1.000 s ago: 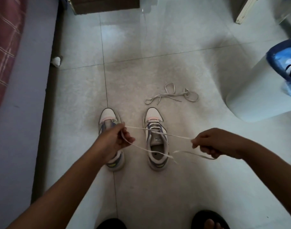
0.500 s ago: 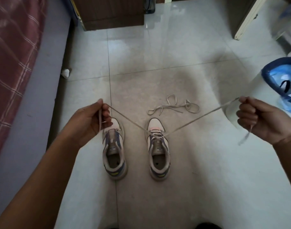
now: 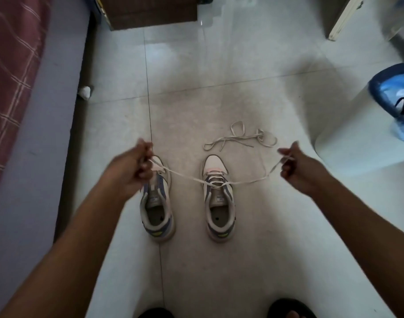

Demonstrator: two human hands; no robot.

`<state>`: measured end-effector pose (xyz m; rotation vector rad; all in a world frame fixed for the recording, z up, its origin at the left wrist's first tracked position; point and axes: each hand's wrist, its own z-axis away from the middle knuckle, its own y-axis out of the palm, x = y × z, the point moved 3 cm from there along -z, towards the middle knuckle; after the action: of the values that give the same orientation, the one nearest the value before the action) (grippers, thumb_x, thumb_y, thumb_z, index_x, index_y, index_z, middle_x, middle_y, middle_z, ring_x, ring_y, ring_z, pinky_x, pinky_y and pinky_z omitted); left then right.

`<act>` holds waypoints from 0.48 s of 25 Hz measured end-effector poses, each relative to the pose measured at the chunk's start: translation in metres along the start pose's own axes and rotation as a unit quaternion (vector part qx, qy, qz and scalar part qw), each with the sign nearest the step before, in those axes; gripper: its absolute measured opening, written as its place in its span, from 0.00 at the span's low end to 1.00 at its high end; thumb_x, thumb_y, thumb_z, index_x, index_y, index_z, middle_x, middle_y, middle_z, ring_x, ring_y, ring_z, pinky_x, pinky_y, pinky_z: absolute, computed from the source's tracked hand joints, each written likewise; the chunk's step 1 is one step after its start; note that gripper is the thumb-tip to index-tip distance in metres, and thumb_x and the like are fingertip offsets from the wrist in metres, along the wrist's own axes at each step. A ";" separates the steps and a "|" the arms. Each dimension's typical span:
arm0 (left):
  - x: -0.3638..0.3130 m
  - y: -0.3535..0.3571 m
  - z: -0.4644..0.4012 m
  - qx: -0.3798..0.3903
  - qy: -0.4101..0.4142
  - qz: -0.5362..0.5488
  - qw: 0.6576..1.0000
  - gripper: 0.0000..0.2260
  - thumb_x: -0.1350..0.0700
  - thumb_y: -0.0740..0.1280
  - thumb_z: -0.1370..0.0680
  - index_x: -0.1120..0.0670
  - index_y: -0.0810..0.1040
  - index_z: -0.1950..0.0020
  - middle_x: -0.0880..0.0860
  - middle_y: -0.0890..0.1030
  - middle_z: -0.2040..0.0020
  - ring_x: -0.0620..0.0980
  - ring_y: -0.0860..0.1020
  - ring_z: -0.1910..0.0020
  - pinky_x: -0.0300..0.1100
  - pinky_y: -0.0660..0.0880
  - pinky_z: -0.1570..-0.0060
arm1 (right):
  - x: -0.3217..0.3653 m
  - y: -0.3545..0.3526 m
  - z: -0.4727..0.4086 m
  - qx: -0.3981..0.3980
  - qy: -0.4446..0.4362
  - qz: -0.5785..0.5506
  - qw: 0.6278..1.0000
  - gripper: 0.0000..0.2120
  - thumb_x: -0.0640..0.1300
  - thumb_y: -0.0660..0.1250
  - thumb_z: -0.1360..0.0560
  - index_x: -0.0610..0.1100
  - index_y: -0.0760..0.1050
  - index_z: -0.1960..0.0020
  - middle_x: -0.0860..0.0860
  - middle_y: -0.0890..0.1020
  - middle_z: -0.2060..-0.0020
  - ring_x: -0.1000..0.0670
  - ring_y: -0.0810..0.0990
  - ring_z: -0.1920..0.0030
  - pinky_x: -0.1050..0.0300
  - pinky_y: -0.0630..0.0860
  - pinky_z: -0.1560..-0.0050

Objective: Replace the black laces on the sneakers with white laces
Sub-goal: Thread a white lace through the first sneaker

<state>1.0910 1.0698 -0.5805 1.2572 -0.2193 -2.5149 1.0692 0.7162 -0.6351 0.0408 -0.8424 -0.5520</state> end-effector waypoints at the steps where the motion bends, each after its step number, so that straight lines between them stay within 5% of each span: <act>1: 0.023 0.009 -0.005 -0.003 -0.046 -0.011 0.999 0.10 0.56 0.55 0.18 0.55 0.71 0.57 0.47 0.74 0.74 0.39 0.66 0.81 0.29 0.61 0.83 | -0.022 0.008 -0.002 0.007 0.030 0.034 0.999 0.16 0.51 0.56 0.19 0.41 0.74 0.57 0.51 0.68 0.75 0.58 0.64 0.77 0.67 0.61 0.74; 6: 0.109 0.036 -0.023 -0.019 -0.165 0.000 0.986 0.10 0.66 0.55 0.19 0.60 0.72 0.58 0.57 0.76 0.64 0.43 0.77 0.78 0.33 0.76 0.74 | -0.081 0.040 -0.003 0.054 0.078 0.099 0.991 0.04 0.30 0.63 0.24 0.35 0.75 0.55 0.43 0.76 0.64 0.51 0.77 0.65 0.64 0.79 0.67; 9: 0.125 0.039 -0.033 -0.051 -0.151 -0.027 0.987 0.10 0.60 0.60 0.19 0.58 0.73 0.60 0.52 0.81 0.72 0.43 0.79 0.76 0.33 0.76 0.75 | -0.085 0.048 -0.005 0.043 0.047 0.175 0.983 0.07 0.29 0.67 0.27 0.36 0.77 0.50 0.43 0.80 0.62 0.49 0.80 0.63 0.62 0.81 0.64; 12: 0.129 0.034 -0.045 -0.093 -0.110 -0.136 0.980 0.09 0.53 0.63 0.20 0.53 0.75 0.59 0.48 0.79 0.68 0.44 0.74 0.71 0.34 0.67 0.74 | -0.088 0.050 -0.006 0.023 0.015 0.201 0.979 0.08 0.30 0.69 0.29 0.36 0.77 0.50 0.44 0.81 0.64 0.50 0.81 0.65 0.63 0.80 0.65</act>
<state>1.0624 0.9931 -0.6947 0.9939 0.1480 -2.8278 1.0492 0.8003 -0.6879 -0.0782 -0.8064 -0.1505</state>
